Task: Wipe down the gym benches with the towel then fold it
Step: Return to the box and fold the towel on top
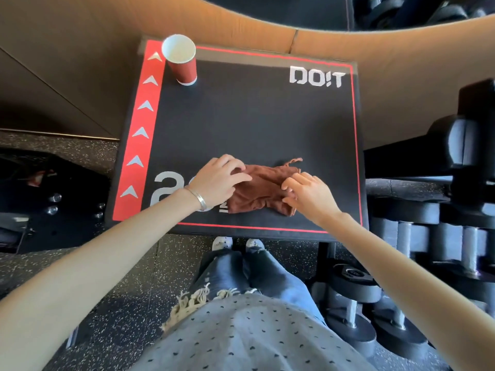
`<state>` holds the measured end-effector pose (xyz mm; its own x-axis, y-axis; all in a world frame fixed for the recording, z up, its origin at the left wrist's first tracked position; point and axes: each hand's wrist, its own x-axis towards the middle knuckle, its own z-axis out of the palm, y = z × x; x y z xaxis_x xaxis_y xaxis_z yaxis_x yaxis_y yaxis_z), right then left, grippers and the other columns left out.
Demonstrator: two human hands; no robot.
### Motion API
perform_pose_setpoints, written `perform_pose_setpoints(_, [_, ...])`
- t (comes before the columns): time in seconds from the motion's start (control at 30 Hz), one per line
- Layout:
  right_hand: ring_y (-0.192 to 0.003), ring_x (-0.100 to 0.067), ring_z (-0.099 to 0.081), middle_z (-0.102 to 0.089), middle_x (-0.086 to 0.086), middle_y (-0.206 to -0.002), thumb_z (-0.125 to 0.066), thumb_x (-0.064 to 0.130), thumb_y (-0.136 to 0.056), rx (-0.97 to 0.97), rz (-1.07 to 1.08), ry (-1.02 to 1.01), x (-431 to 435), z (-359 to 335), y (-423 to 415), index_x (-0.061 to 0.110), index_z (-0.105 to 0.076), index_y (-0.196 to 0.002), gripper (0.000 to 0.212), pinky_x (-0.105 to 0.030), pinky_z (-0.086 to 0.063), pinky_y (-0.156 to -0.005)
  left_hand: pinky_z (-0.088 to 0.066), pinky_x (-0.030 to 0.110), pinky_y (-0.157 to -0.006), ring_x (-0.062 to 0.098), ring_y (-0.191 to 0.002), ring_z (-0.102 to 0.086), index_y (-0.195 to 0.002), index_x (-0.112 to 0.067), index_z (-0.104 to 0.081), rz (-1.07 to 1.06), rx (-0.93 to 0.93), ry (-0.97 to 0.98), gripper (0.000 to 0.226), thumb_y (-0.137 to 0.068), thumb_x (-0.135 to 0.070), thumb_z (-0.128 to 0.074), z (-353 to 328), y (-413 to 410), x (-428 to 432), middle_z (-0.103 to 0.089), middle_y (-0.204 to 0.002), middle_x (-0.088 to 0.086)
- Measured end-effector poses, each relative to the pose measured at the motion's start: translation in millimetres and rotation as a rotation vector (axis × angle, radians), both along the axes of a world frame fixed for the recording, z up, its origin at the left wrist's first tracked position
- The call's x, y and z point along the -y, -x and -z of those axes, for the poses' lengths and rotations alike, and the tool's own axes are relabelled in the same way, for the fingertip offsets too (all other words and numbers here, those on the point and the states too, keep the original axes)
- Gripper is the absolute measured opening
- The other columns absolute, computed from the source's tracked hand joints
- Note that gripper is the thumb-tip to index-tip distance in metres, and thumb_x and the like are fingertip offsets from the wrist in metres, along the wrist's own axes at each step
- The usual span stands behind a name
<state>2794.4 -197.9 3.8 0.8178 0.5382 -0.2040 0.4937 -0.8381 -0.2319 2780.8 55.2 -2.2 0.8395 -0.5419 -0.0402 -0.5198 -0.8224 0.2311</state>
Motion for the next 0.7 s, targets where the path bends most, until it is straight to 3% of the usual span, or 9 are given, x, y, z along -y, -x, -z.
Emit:
perform_pose_setpoints(0.07, [-0.079, -0.033, -0.061, -0.063, -0.012, -0.086, -0.077, 0.007, -0.068, 0.118, -0.011, -0.151, -5.8, 0.5, 8.3, 0.007, -0.067, -0.086, 0.021, -0.037, -0.050, -0.066, -0.050, 0.037, -0.069, 0.029, -0.093, -0.062, -0.102, -0.015, -0.072, 0.076, 0.063, 0.046, 0.037, -0.065, -0.013, -0.078, 1.8, 10.3, -3.7, -0.066, -0.103, 0.006])
perform_pose_setpoints(0.13, [-0.078, -0.032, -0.061, -0.064, -0.013, -0.087, -0.082, 0.009, -0.064, 0.099, -0.068, -0.203, -11.2, 2.4, 11.6, 0.005, -0.068, -0.087, 0.028, -0.036, -0.053, -0.064, -0.051, 0.036, -0.065, 0.027, -0.087, -0.063, -0.097, -0.013, -0.071, 0.118, 0.046, 0.054, 0.040, -0.060, -0.024, -0.084, 3.9, 20.2, -1.9, -0.066, -0.099, 0.004])
perform_pose_setpoints(0.23, [-0.111, -0.025, -0.052, -0.056, -0.006, -0.120, -0.081, 0.032, -0.068, -0.092, -0.127, 0.040, -10.8, 9.2, 11.8, 0.011, -0.058, -0.121, 0.061, -0.037, -0.047, -0.085, -0.049, 0.038, -0.073, 0.025, -0.094, -0.061, -0.104, -0.013, -0.067, 0.097, -0.067, -0.006, 0.060, -0.055, -0.042, -0.085, 8.5, 26.4, 3.9, -0.063, -0.107, 0.004])
perform_pose_setpoints(0.3, [-0.122, -0.021, -0.043, -0.047, 0.000, -0.132, -0.077, 0.036, -0.072, -0.097, -0.156, 0.147, -6.1, 11.4, 10.3, 0.016, -0.047, -0.133, 0.071, -0.034, -0.042, -0.091, -0.049, 0.037, -0.076, 0.024, -0.096, -0.060, -0.107, -0.014, -0.066, 0.079, -0.085, -0.058, 0.064, -0.052, -0.041, -0.087, 9.2, 25.4, 7.0, -0.063, -0.109, 0.003])
perform_pose_setpoints(0.37, [-0.118, -0.023, -0.047, -0.050, -0.003, -0.129, -0.072, 0.022, -0.078, -0.042, -0.185, 0.128, -4.4, 11.1, 8.5, 0.015, -0.049, -0.132, 0.059, -0.037, -0.048, -0.086, -0.052, 0.034, -0.071, 0.023, -0.087, -0.064, -0.098, -0.015, -0.070, 0.104, -0.024, -0.081, 0.056, -0.047, -0.028, -0.090, 8.2, 21.0, 8.3, -0.066, -0.099, 0.002])
perform_pose_setpoints(0.43, [-0.103, -0.029, -0.057, -0.060, -0.009, -0.116, -0.062, 0.004, -0.079, 0.005, -0.165, 0.017, -6.7, 8.7, 6.0, 0.010, -0.058, -0.122, 0.044, -0.041, -0.054, -0.071, -0.054, 0.033, -0.071, 0.022, -0.077, -0.065, -0.087, -0.017, -0.072, 0.112, 0.017, -0.066, 0.044, -0.046, -0.017, -0.087, 5.3, 16.3, 8.7, -0.069, -0.088, -0.001])
perform_pose_setpoints(0.5, [-0.095, -0.031, -0.060, -0.063, -0.006, -0.111, -0.057, 0.004, -0.079, -0.034, -0.063, -0.035, -8.5, 3.8, -0.7, 0.013, -0.057, -0.118, 0.040, -0.038, -0.052, -0.068, -0.053, 0.033, -0.073, 0.024, -0.069, -0.065, -0.079, -0.016, -0.072, 0.081, 0.005, 0.030, 0.029, -0.051, -0.010, -0.081, 2.9, 10.8, 6.7, -0.069, -0.077, -0.003])
perform_pose_setpoints(0.63, [-0.086, -0.028, -0.059, -0.065, -0.001, -0.097, -0.063, 0.013, -0.074, -0.279, 0.016, -0.118, -1.9, -13.5, -21.7, 0.021, -0.058, -0.103, 0.030, -0.033, -0.047, -0.075, -0.046, 0.030, -0.078, 0.023, -0.077, -0.064, -0.089, -0.024, -0.071, -0.113, -0.323, 0.175, 0.014, -0.077, -0.018, -0.065, -10.9, -2.9, -2.2, -0.070, -0.081, -0.005])
perform_pose_setpoints(0.7, [-0.085, -0.020, -0.058, -0.066, 0.006, -0.089, -0.065, 0.012, -0.072, -0.449, 0.038, -0.139, 2.1, -26.7, -32.4, 0.029, -0.062, -0.094, 0.028, -0.027, -0.046, -0.076, -0.047, 0.029, -0.076, 0.017, -0.078, -0.063, -0.090, -0.027, -0.070, -0.184, -0.520, 0.228, 0.014, -0.080, -0.020, -0.064, -21.1, -10.6, -7.1, -0.068, -0.080, -0.009])
